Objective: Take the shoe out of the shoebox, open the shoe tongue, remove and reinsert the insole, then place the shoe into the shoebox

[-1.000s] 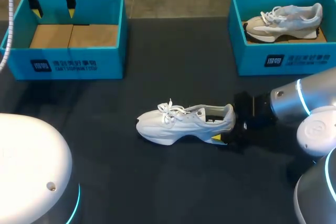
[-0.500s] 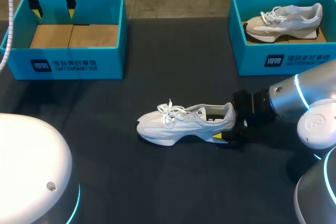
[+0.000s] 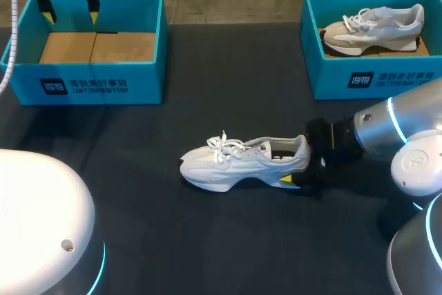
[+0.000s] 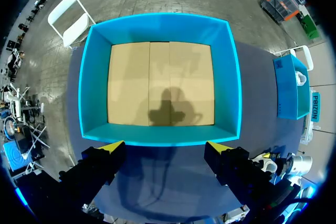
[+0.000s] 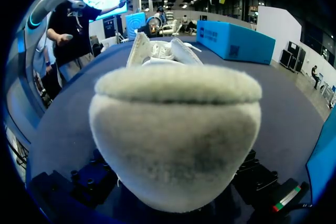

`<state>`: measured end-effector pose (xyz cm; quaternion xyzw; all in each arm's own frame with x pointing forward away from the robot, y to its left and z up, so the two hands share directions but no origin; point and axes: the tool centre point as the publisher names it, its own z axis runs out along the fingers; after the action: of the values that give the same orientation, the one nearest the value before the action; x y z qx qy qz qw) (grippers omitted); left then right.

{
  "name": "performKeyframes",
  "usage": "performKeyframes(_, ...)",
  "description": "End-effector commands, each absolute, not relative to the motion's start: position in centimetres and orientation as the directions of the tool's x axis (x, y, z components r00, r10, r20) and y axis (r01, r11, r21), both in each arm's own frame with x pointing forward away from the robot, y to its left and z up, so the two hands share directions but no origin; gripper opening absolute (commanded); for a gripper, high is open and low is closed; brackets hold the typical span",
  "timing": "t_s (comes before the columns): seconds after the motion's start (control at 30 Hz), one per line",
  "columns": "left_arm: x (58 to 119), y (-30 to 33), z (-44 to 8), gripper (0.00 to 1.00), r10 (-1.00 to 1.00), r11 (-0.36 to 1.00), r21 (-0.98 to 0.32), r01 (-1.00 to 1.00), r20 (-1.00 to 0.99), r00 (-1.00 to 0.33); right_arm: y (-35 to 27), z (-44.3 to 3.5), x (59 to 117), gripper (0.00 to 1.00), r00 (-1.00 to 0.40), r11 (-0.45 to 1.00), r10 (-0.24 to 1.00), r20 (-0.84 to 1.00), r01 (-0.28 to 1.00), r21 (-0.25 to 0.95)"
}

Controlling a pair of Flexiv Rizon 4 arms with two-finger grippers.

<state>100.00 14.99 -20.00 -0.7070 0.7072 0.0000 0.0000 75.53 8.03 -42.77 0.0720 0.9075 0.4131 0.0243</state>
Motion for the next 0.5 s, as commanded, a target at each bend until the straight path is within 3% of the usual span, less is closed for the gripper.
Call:
performKeyframes(0.03, 100.0, 15.0, -20.0, 1.00, -1.000, 0.000, 0.000, -1.000, 0.000, 0.000, 8.0, -43.3, 76.1, 0.00, -0.988, 0.650, 0.152, 0.014, 0.111, 0.752)
performKeyframes(0.5, 94.0, 9.9, -19.1, 1.00, -1.000, -0.031, -0.052, -0.998, -0.004, 0.031, 8.0, -43.3, 76.1, 0.00, -0.988, 0.650, 0.152, 0.014, 0.111, 0.752)
